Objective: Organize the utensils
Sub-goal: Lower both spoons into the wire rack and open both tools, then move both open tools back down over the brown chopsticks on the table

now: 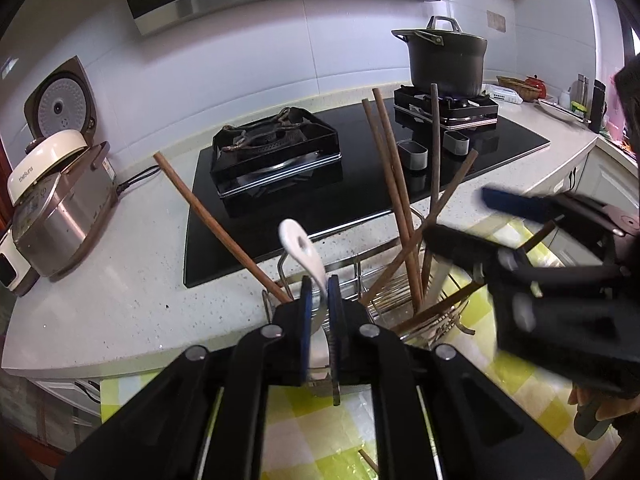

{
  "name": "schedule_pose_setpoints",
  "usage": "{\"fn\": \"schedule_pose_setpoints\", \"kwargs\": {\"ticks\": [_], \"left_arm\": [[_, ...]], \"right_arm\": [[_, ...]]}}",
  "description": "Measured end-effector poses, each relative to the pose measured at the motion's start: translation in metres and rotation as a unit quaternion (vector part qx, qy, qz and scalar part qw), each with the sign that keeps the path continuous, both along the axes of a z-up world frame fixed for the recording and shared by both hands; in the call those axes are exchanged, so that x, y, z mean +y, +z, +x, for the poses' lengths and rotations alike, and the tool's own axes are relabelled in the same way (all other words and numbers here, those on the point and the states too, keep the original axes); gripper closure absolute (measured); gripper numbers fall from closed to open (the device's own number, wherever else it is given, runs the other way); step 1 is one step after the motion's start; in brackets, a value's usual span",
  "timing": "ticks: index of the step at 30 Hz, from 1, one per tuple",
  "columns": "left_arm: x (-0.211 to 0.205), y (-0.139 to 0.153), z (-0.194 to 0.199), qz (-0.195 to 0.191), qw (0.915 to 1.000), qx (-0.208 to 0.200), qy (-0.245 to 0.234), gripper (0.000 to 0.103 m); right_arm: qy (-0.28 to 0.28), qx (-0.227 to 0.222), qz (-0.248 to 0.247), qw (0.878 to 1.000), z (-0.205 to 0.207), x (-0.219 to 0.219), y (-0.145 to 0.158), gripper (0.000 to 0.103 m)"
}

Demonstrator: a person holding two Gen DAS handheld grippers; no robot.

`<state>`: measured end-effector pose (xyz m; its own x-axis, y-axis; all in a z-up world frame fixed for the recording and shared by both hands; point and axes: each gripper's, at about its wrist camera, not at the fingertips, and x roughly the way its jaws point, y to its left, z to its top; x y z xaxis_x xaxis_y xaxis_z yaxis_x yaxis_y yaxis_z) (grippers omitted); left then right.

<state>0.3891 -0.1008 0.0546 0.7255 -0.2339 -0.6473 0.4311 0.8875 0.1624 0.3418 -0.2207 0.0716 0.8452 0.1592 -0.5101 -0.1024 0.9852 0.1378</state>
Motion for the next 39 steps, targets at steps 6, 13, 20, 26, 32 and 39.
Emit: {"fn": "schedule_pose_setpoints", "kwargs": {"ticks": [6, 13, 20, 26, 32, 39], "left_arm": [[0.006, 0.004, -0.013, -0.01, 0.9999, -0.011, 0.009, 0.084], [0.024, 0.029, -0.073, -0.061, 0.9931, -0.09, 0.043, 0.035], [0.057, 0.015, -0.13, -0.115, 0.9867, -0.081, 0.082, 0.017], [0.077, -0.033, -0.172, -0.103, 0.9856, -0.058, 0.121, 0.016], [0.092, -0.088, -0.21, -0.085, 0.9859, -0.028, 0.142, 0.015], [0.099, -0.124, -0.223, -0.088, 0.9848, 0.019, 0.149, 0.015]], "right_arm": [[-0.003, -0.014, 0.001, 1.0, -0.014, -0.005, 0.007, 0.031], [-0.022, -0.041, 0.022, 0.999, -0.06, -0.012, 0.022, 0.03], [-0.04, -0.032, 0.018, 0.999, -0.115, -0.01, 0.0, 0.023], [-0.059, 0.008, 0.041, 0.997, -0.154, -0.013, -0.046, 0.023], [-0.065, 0.067, 0.039, 0.995, -0.182, -0.007, -0.101, 0.023], [-0.064, 0.106, 0.024, 0.992, -0.197, 0.007, -0.131, 0.023]]}}
